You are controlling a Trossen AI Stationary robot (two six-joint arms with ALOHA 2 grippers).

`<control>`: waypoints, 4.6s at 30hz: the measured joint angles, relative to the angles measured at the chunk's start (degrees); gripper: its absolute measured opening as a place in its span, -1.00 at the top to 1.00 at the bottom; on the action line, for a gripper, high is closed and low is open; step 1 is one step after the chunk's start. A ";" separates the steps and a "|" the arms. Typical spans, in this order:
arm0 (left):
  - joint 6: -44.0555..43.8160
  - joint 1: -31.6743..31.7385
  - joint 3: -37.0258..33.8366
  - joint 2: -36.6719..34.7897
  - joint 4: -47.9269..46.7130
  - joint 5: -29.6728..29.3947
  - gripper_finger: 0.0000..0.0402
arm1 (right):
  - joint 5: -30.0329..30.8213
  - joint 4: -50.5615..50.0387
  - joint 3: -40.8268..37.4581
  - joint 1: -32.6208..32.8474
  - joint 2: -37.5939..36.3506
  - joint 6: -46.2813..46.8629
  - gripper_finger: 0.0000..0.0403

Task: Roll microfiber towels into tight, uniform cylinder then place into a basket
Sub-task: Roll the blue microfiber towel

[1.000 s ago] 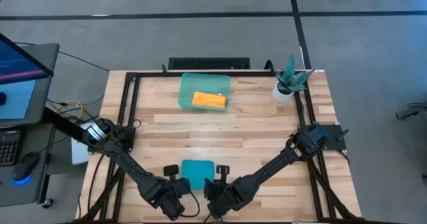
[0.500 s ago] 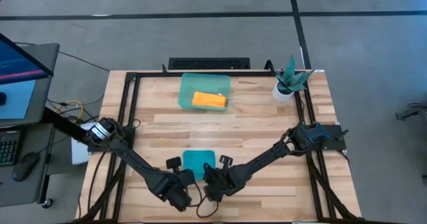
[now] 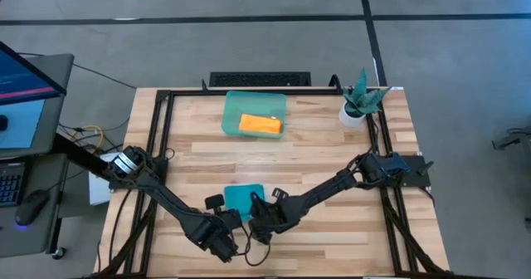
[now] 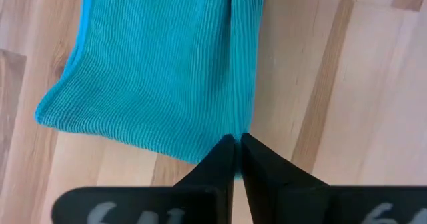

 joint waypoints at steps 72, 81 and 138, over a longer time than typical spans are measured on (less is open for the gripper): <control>5.03 -0.29 -12.76 -0.28 11.11 -16.69 0.52 | -1.80 0.00 -0.05 -0.17 0.07 0.02 0.96; 3.67 -0.04 -16.04 -0.63 15.44 -15.72 0.52 | -2.22 0.09 -0.05 -0.13 0.09 -1.44 0.92; 2.16 -0.76 -15.67 -0.28 16.88 -14.91 0.52 | 17.69 17.13 -9.70 9.32 -5.49 -45.66 -0.01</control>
